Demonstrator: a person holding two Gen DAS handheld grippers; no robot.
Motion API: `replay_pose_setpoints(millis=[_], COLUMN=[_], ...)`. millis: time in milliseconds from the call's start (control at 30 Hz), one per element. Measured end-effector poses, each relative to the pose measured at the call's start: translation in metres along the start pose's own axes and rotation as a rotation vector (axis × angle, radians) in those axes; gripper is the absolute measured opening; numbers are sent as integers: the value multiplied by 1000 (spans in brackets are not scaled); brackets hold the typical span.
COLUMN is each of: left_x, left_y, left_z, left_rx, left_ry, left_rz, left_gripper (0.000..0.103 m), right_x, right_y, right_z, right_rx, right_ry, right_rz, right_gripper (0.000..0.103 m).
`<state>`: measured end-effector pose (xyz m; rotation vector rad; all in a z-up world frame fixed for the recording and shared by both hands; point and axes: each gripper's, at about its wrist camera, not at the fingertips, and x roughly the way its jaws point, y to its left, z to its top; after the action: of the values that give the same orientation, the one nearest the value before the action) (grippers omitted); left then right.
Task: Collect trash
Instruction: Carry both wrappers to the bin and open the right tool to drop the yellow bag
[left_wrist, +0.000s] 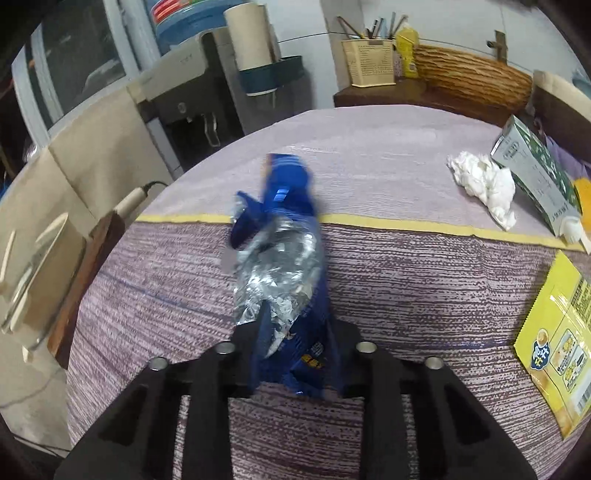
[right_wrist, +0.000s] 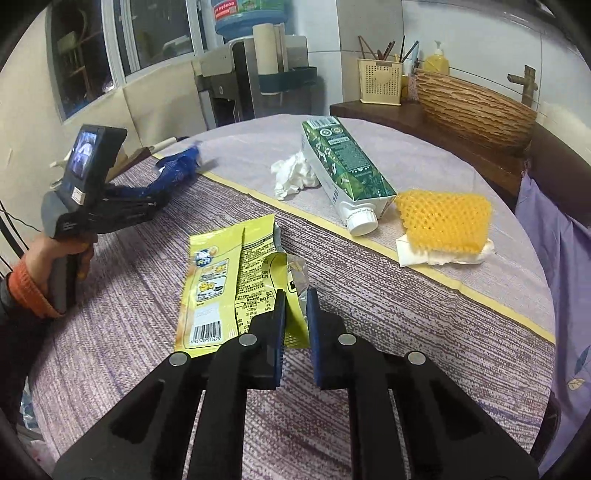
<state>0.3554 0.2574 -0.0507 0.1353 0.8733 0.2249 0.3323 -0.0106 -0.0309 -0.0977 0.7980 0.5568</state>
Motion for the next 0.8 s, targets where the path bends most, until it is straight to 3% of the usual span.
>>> replay_pose_setpoints(millis=[133,400,800], left_x=[-13,-67,-160], left_y=[7,-5,-66], left_z=[-7,-31,-76], left_rx=[-33,-17,6], left_ry=[-20,-117,-255], left_rz=[-1,-4,-141], left_gripper=[18,18,18], right_x=[-12,-38,-109], right_y=[2,5,-8], right_z=[-4,-19,-58], right_rx=[-2,6,47], right_ry=[-27,-72,-171], right_rz=[3,10,-6], right_gripper=[12,12,12])
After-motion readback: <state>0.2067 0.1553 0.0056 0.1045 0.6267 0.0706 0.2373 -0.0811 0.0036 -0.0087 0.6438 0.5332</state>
